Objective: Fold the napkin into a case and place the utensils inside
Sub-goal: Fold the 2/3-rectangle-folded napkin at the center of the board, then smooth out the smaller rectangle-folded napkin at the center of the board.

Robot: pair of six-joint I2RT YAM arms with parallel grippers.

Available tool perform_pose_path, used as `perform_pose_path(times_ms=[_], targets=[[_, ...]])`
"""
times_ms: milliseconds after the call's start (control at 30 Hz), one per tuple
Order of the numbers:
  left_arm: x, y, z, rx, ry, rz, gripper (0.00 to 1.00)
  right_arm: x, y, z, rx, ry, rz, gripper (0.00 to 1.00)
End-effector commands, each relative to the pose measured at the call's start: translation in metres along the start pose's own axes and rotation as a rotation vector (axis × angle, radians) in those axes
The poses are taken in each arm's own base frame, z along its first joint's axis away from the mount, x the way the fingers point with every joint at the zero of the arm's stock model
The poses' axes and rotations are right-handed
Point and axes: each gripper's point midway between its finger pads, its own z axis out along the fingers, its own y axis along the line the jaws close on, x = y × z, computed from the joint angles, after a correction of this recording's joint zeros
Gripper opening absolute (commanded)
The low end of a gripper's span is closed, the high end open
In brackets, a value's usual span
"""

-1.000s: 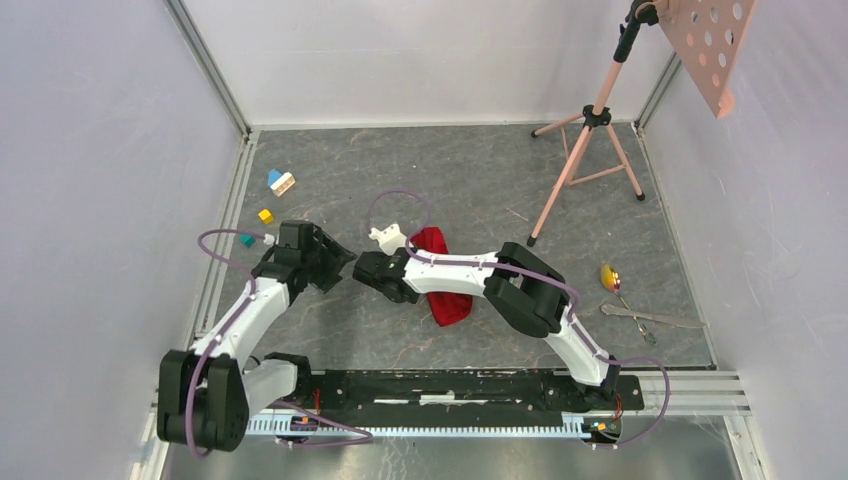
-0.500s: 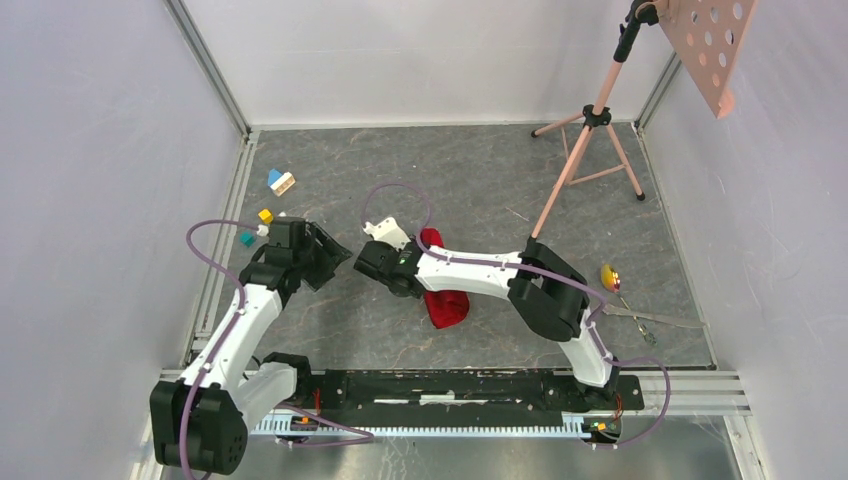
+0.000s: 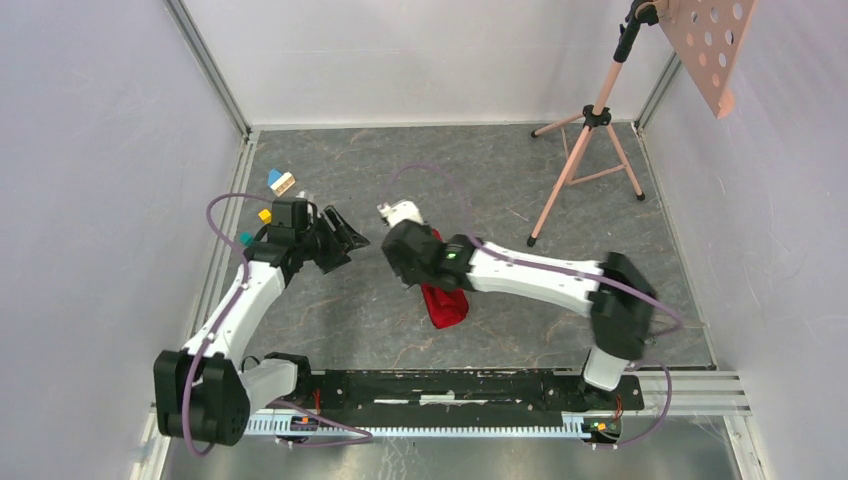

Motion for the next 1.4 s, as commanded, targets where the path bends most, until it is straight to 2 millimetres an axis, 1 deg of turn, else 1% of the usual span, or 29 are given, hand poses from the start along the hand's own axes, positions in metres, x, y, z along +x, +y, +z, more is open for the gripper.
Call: perform_pose_path(times_ms=[0, 67, 133, 167, 200, 233, 300, 367, 433, 500, 567, 633, 667, 767, 867, 1000, 1067, 1167, 1233, 1267, 1333, 1367], targets=[[0.004, -0.044, 0.007, 0.213, 0.118, 0.082, 0.7, -0.028, -0.023, -0.035, -0.232, -0.141, 0.172, 0.65], [0.01, -0.062, 0.013, 0.283, 0.169, 0.082, 0.68, -0.021, -0.036, -0.035, -0.355, -0.169, 0.239, 0.67], [0.018, -0.081, 0.021, 0.32, 0.213, 0.109, 0.67, -0.009, -0.054, -0.032, -0.43, -0.185, 0.312, 0.68], [0.024, -0.093, 0.026, 0.336, 0.238, 0.127, 0.62, 0.003, -0.062, -0.028, -0.46, -0.174, 0.339, 0.68], [0.031, -0.103, 0.032, 0.345, 0.266, 0.142, 0.56, 0.006, -0.068, -0.027, -0.491, -0.179, 0.36, 0.67], [0.037, -0.112, 0.038, 0.351, 0.291, 0.152, 0.52, 0.009, -0.071, -0.026, -0.525, -0.186, 0.37, 0.66], [0.043, -0.125, 0.054, 0.351, 0.321, 0.153, 0.42, 0.017, -0.072, -0.023, -0.584, -0.172, 0.378, 0.61], [0.047, -0.131, 0.073, 0.333, 0.342, 0.137, 0.36, 0.021, -0.07, -0.021, -0.62, -0.171, 0.371, 0.56], [0.05, -0.137, 0.088, 0.331, 0.374, 0.13, 0.31, 0.024, -0.067, -0.021, -0.649, -0.174, 0.364, 0.54], [0.057, -0.146, 0.099, 0.34, 0.419, 0.127, 0.27, 0.029, -0.061, -0.02, -0.684, -0.164, 0.357, 0.53], [0.061, -0.153, 0.108, 0.347, 0.437, 0.133, 0.25, 0.033, -0.054, -0.02, -0.732, -0.161, 0.365, 0.49], [0.064, -0.157, 0.115, 0.348, 0.451, 0.138, 0.23, 0.038, -0.053, -0.017, -0.735, -0.153, 0.365, 0.47], [0.065, -0.158, 0.118, 0.345, 0.453, 0.139, 0.23, 0.04, -0.052, -0.015, -0.734, -0.151, 0.364, 0.46], [0.065, -0.153, 0.13, 0.316, 0.452, 0.128, 0.21, 0.046, -0.048, -0.013, -0.749, -0.131, 0.363, 0.42], [0.066, -0.143, 0.142, 0.264, 0.446, 0.117, 0.19, 0.058, -0.04, -0.012, -0.762, -0.107, 0.35, 0.41], [0.059, -0.116, 0.156, 0.14, 0.387, 0.139, 0.18, 0.084, -0.025, -0.009, -0.772, -0.059, 0.355, 0.4], [0.059, -0.107, 0.161, 0.103, 0.386, 0.157, 0.17, 0.101, -0.018, -0.006, -0.76, -0.034, 0.361, 0.4], [0.058, -0.097, 0.167, 0.056, 0.383, 0.186, 0.15, 0.115, -0.014, 0.0, -0.739, -0.012, 0.36, 0.39], [0.055, -0.092, 0.166, 0.03, 0.375, 0.212, 0.15, 0.114, -0.017, 0.002, -0.717, -0.017, 0.355, 0.39], [0.053, -0.094, 0.163, 0.026, 0.367, 0.229, 0.14, 0.111, -0.019, 0.002, -0.706, -0.026, 0.346, 0.39], [0.046, -0.1, 0.154, 0.034, 0.349, 0.252, 0.14, 0.102, -0.021, 0.0, -0.695, -0.035, 0.319, 0.39], [0.041, -0.107, 0.146, 0.053, 0.334, 0.265, 0.15, 0.096, -0.022, -0.002, -0.692, -0.046, 0.302, 0.4]])
